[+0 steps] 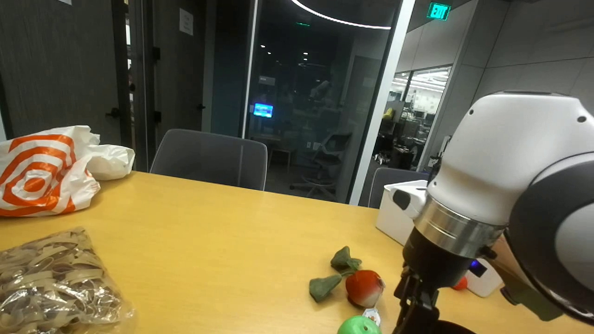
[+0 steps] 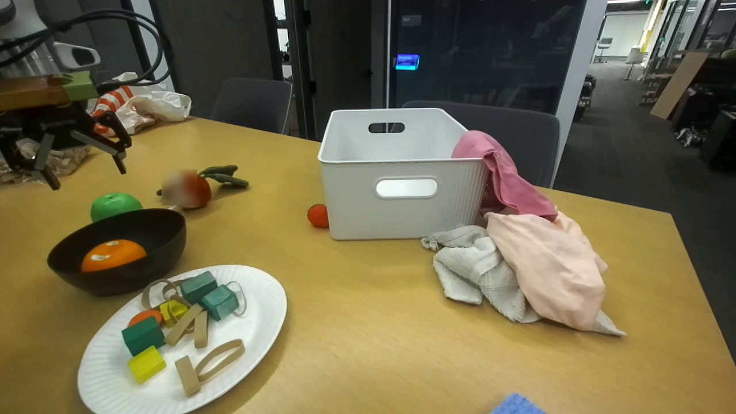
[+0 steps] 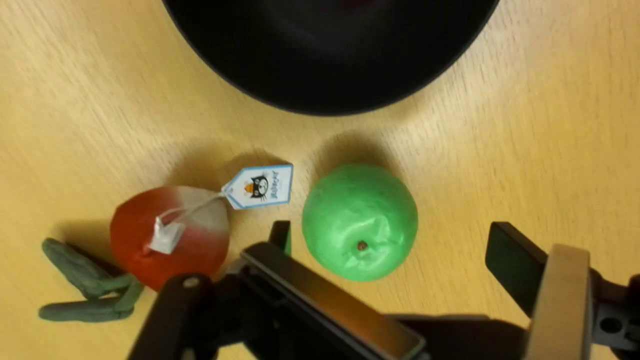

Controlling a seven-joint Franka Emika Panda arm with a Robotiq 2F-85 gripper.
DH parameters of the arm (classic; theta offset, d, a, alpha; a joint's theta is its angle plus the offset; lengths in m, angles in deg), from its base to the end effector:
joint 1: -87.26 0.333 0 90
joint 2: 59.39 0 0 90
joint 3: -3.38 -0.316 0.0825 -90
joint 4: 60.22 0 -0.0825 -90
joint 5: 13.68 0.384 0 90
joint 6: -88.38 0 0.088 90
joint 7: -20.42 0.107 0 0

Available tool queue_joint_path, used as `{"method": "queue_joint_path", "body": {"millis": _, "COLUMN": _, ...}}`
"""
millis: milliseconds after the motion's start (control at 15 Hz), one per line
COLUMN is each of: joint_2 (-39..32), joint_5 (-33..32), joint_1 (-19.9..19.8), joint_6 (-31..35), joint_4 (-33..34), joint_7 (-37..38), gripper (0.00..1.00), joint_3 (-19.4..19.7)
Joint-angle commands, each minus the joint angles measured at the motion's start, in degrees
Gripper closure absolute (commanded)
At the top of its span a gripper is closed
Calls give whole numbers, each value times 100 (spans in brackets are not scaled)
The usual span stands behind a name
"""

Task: Put the orange, the apple and the strawberry in the black bowl

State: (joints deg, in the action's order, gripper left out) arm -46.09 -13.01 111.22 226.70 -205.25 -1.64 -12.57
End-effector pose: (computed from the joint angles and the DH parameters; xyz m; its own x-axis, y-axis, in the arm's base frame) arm 0.3452 0.2873 0.3653 0.4759 0.8760 0.0782 0.8717 -0.4817 0.0906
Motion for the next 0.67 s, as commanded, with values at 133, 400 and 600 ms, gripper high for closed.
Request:
{"method": "queue_joint_path", "body": {"millis": 133, "joint_2": -994, "joint_5": 176, "joint_1": 54, "joint_6": 339, "joint_4": 609, "joint_7": -505, "gripper": 0, "joint_3": -107}}
{"method": "queue_joint_path", "body": {"millis": 400, "joint_2": -1606, "joint_5": 252, "joint_1": -73, "joint_6": 421, "joint_4": 861, "joint_7": -870, "gripper": 0, "joint_3": -204}}
{"method": "queue_joint_path", "body": {"millis": 600, "joint_2": -1867, "joint_5": 231, "joint_1": -185, "joint_6": 541, "joint_4": 970, "joint_7": -958, "gripper": 0, "joint_3": -258}}
